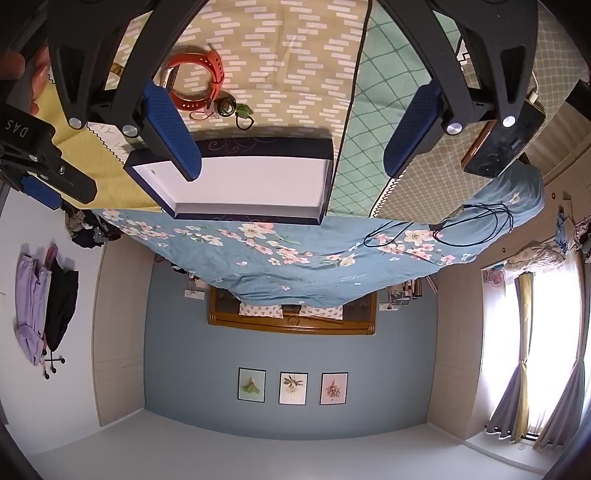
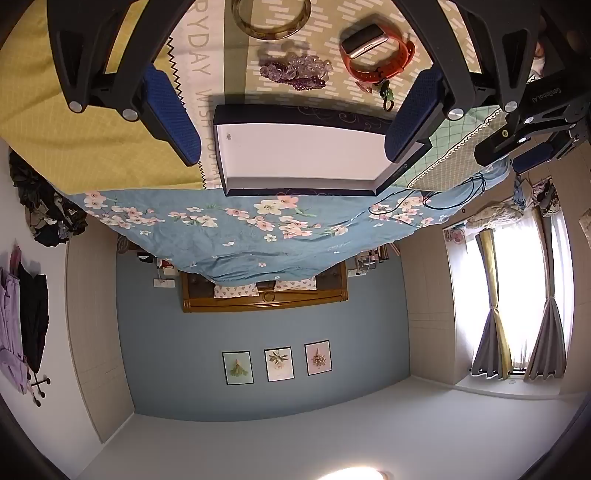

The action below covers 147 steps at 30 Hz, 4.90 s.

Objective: Organize jewelry

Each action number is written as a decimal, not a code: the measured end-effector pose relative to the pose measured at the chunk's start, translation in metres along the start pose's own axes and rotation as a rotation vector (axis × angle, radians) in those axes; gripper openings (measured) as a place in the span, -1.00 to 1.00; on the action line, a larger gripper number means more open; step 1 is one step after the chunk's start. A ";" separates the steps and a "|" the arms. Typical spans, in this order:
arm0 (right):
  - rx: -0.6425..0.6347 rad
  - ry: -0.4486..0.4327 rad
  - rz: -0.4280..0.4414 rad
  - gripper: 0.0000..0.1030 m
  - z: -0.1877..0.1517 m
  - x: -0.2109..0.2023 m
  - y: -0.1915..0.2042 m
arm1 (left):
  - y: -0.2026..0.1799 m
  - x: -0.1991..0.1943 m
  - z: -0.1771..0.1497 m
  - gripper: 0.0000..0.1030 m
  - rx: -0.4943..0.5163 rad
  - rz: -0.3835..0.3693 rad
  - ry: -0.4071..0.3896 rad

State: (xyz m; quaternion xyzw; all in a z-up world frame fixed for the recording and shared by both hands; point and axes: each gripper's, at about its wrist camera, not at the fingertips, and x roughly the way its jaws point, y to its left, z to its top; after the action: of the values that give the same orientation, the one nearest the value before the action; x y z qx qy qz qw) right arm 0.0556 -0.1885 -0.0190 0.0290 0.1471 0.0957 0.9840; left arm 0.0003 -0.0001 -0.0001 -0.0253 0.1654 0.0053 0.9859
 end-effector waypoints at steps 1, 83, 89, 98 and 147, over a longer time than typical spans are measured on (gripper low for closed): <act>0.002 -0.002 0.000 0.87 0.000 0.000 0.000 | 0.000 0.000 0.000 0.89 -0.003 -0.001 -0.001; 0.003 0.005 -0.002 0.87 -0.002 0.002 0.001 | -0.006 -0.009 0.012 0.89 0.009 -0.010 -0.021; 0.006 0.005 -0.003 0.87 -0.002 0.002 0.002 | -0.007 -0.009 0.011 0.89 0.009 -0.010 -0.022; 0.007 0.008 -0.004 0.87 -0.003 0.003 0.003 | -0.007 -0.009 0.011 0.89 0.009 -0.011 -0.021; -0.053 0.539 0.156 0.39 -0.054 0.048 -0.032 | -0.030 0.074 -0.044 0.33 0.148 -0.292 0.445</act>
State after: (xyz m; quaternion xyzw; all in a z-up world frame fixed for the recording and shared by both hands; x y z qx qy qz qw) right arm 0.0907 -0.2087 -0.0866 -0.0119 0.3984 0.1792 0.8995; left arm 0.0562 -0.0320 -0.0643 0.0228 0.3726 -0.1547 0.9147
